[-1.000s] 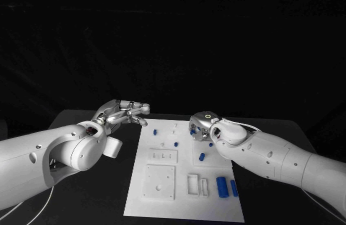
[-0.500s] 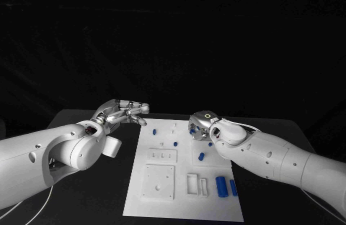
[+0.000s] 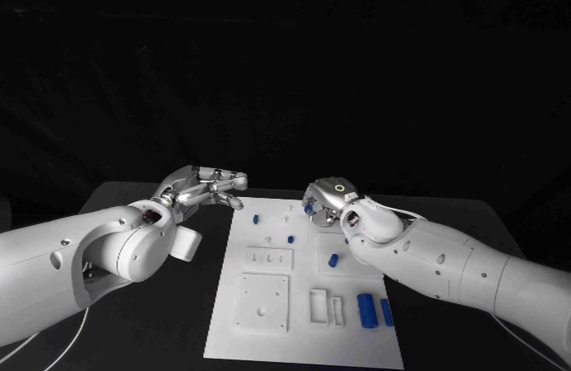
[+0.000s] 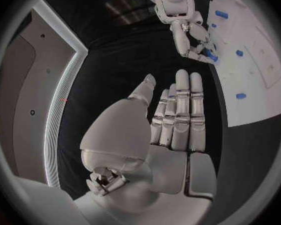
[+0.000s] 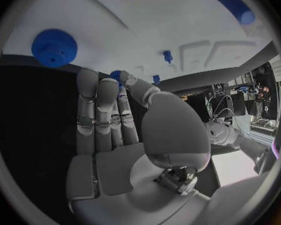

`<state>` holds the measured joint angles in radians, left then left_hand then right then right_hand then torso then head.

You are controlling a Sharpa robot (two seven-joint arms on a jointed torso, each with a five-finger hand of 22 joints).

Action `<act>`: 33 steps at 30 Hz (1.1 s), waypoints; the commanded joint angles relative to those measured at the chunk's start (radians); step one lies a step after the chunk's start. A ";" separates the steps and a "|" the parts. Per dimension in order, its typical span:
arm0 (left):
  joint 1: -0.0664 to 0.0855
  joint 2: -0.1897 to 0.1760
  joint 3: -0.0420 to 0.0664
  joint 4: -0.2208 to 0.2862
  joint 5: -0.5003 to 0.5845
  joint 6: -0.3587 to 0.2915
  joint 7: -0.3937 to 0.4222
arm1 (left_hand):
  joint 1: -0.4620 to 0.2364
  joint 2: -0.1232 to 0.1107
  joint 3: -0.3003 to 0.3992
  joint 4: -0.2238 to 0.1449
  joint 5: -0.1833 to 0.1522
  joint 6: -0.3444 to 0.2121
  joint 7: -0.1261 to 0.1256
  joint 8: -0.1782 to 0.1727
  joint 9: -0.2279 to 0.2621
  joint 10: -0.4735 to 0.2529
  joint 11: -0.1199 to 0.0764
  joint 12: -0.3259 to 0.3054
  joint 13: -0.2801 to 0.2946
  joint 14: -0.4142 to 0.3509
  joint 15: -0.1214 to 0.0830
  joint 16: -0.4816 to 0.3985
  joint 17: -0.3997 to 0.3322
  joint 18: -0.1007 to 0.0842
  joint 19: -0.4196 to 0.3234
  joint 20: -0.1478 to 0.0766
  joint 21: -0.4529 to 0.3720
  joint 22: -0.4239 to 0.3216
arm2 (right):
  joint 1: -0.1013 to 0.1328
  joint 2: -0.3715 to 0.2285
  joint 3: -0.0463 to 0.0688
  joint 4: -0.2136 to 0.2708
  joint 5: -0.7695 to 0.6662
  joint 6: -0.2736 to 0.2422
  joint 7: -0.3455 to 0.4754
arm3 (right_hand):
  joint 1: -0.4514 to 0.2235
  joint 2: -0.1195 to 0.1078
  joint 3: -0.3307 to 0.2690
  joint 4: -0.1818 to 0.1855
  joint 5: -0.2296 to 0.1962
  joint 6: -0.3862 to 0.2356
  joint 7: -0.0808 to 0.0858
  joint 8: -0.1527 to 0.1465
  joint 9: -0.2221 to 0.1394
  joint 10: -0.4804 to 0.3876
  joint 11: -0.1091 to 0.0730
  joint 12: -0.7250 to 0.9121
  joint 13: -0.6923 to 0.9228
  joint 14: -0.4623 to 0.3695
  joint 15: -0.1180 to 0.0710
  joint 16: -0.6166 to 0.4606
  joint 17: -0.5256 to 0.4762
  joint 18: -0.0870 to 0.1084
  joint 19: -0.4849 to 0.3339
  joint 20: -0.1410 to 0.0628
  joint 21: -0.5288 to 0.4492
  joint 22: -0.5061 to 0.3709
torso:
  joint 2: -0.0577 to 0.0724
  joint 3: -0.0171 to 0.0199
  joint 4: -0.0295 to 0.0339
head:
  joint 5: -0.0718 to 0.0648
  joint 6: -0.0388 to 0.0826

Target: Assemble the parts on the task board

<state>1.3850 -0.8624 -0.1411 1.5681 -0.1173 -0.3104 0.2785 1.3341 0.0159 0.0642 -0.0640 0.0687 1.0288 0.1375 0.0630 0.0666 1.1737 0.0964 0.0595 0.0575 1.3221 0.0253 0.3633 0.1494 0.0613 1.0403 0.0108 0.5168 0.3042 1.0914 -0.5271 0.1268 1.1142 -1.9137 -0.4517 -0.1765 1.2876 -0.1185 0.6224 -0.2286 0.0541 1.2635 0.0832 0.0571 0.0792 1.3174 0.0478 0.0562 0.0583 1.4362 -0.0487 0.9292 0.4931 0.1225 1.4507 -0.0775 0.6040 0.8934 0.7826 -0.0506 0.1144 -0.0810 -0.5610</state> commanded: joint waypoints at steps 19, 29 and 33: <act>0.002 0.006 0.001 0.010 -0.007 0.018 0.003 | -0.007 0.004 -0.006 -0.005 0.001 -0.005 0.000 0.000 -0.001 -0.005 0.001 0.000 0.002 0.007 0.003 -0.007 -0.001 0.002 0.005 0.000 -0.004 -0.002 | 0.008 0.093 0.004 -0.072 -0.036 -0.068 -0.060 | 0.006 -0.003 0.010 0.010 0.002 0.008 -0.003 0.007 -0.002 0.028 -0.020 0.002 0.002 0.004 -0.006 -0.009 0.003 -0.002 0.000 -0.001 -0.021 0.030 | 0.013 -0.0048 0.0113 | -0.002 0.007; 0.009 0.008 0.002 0.016 -0.012 0.019 0.003 | -0.007 0.004 -0.006 -0.005 0.001 -0.005 0.000 0.000 -0.001 -0.005 0.001 0.000 0.002 0.007 0.003 -0.007 -0.001 0.002 0.005 0.000 -0.004 -0.002 | 0.010 0.118 0.004 -0.111 -0.036 -0.065 -0.056 | 0.006 -0.003 0.010 0.010 0.002 0.008 -0.003 0.007 -0.002 0.028 -0.020 0.002 0.002 0.004 -0.006 -0.009 0.003 -0.002 0.000 -0.001 -0.022 0.032 | 0.022 -0.0092 0.0210 | -0.009 0.012; 0.012 0.009 0.002 0.017 -0.013 0.020 0.003 | -0.007 0.004 -0.006 -0.005 0.001 -0.005 0.000 0.000 -0.001 -0.005 0.001 0.000 0.002 0.007 0.003 -0.007 -0.001 0.002 0.005 0.000 -0.004 -0.002 | 0.011 0.123 0.004 -0.117 -0.036 -0.061 -0.054 | 0.005 -0.004 0.012 0.010 0.003 0.008 -0.003 0.007 -0.002 0.028 -0.020 0.002 0.002 0.004 -0.007 -0.010 0.003 -0.002 0.003 -0.001 -0.026 0.040 | 0.026 -0.0095 0.0236 | -0.009 0.013</act>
<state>1.3942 -0.8560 -0.1401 1.5813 -0.1236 -0.3067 0.2770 1.3341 0.0159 0.0602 -0.0681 0.0687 1.0288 0.1375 0.0629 0.0666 1.1737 0.0964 0.0595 0.0575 1.3221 0.0253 0.3593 0.1495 0.0613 1.0402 0.0108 0.5168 0.3029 1.1023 -0.4071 0.1307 0.9994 -1.9357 -0.5096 -0.2300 1.2873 -0.1188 0.6293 -0.2217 0.0537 1.2665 0.0801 0.0608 0.0758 1.3170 0.0474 0.0514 0.0592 1.4364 -0.0484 0.9244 0.4953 0.1142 1.4506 -0.0768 0.5806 0.9329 0.8045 -0.0592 0.1351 -0.0895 -0.5481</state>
